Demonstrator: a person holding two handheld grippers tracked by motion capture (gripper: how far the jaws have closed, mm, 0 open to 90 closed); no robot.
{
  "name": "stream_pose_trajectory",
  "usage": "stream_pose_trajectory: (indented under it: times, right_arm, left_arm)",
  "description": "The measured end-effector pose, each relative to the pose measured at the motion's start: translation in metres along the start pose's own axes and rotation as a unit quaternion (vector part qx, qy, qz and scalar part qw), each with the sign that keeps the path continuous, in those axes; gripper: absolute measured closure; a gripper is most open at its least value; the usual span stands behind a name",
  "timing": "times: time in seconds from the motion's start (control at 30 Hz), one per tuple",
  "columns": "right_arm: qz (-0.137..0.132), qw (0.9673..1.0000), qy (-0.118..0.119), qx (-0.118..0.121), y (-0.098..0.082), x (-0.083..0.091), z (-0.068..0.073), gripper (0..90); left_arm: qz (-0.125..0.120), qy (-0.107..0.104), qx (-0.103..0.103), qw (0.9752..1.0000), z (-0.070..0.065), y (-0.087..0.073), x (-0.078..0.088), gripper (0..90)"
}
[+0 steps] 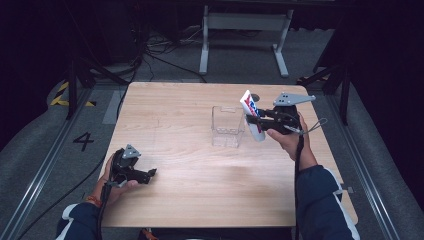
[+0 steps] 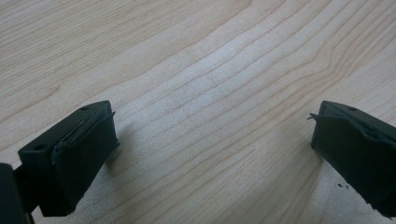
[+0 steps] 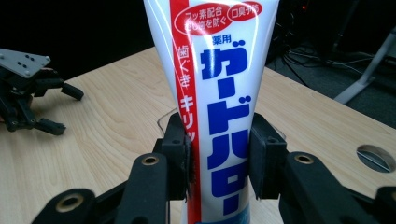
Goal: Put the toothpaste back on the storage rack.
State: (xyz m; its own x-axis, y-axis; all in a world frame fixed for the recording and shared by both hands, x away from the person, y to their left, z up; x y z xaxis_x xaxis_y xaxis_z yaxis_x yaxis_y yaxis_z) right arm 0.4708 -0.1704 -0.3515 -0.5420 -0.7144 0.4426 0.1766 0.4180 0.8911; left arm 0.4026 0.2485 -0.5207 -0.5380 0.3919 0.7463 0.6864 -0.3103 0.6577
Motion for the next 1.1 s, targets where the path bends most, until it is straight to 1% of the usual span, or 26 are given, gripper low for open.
stream_pose_trajectory:
  times: [0.07, 0.17, 0.27, 0.37, 0.43, 0.47, 0.63, 0.7, 0.8, 0.9, 0.97, 1.1]
  right_arm:
    - [-0.008, 0.9999, 0.009, -0.003, 0.003, -0.002, 0.001, 65.3]
    - [-0.006, 1.0, 0.003, 0.005, 0.007, -0.006, 0.002, 65.2]
    - [-0.014, 0.9998, 0.01, 0.007, 0.013, -0.013, 0.003, 65.2]
    - [-0.021, 0.9996, 0.011, 0.012, 0.02, -0.021, 0.005, 65.1]
    - [-0.022, 0.9996, 0.011, 0.014, 0.022, -0.023, 0.005, 65.1]
    - [-0.024, 0.9995, 0.011, 0.016, 0.024, -0.027, 0.005, 65.1]
    - [-0.032, 0.9993, 0.012, 0.017, 0.031, -0.04, 0.002, 65.1]
    - [-0.035, 0.9992, 0.008, 0.018, 0.033, -0.044, -0.001, 65.1]
    - [-0.036, 0.9993, 0.006, 0.013, 0.035, -0.051, -0.004, 65.0]
    - [-0.033, 0.9993, -0.001, 0.016, 0.035, -0.059, -0.007, 64.8]
    - [-0.032, 0.9994, -0.002, 0.012, 0.034, -0.061, -0.008, 64.8]
    - [-0.035, 0.9993, -0.014, 0.005, 0.03, -0.07, -0.014, 64.7]
  left_arm:
    - [0.0, 0.0, 0.0, 1.0, 0.0, 0.0, 0.0, 0.6]
    - [0.0, 0.0, 0.0, 1.0, 0.0, 0.0, 0.0, 0.6]
    - [0.0, 0.0, 0.0, 1.0, 0.0, 0.0, 0.0, 0.6]
    - [0.0, 0.0, 0.0, 1.0, 0.0, 0.0, 0.0, 0.6]
    - [0.0, 0.0, 0.0, 1.0, 0.0, 0.0, 0.0, 0.6]
    - [0.0, 0.0, 0.0, 1.0, 0.0, 0.0, 0.0, 0.6]
    - [0.0, 0.001, -0.001, 1.0, 0.0, 0.0, 0.0, 0.6]
    - [0.0, 0.0, 0.0, 1.0, 0.0, 0.0, 0.0, 0.6]
    - [0.002, 0.0, -0.001, 1.0, 0.0, 0.0, 0.0, 0.6]
    - [0.002, 0.0, -0.001, 1.0, 0.0, 0.0, 0.001, 0.6]
    - [0.002, 0.001, -0.002, 1.0, 0.0, 0.0, 0.001, 0.6]
    - [0.002, 0.0, -0.001, 1.0, 0.0, 0.0, 0.001, 0.6]
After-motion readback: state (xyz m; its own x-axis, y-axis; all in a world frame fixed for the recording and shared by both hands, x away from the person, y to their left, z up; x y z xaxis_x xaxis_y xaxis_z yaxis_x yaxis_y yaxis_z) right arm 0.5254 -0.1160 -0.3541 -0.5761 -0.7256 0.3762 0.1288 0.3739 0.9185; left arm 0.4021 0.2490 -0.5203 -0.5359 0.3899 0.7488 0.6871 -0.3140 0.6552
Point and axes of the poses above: each handheld gripper's, and its own axes: x roughly backward along the jaws, y roughly out of its top, z roughly to its left, the point moved 5 cm from there along -x, roughly forward along the jaws, and after that the axes turned 9 degrees about x, right-handed, at the moved point
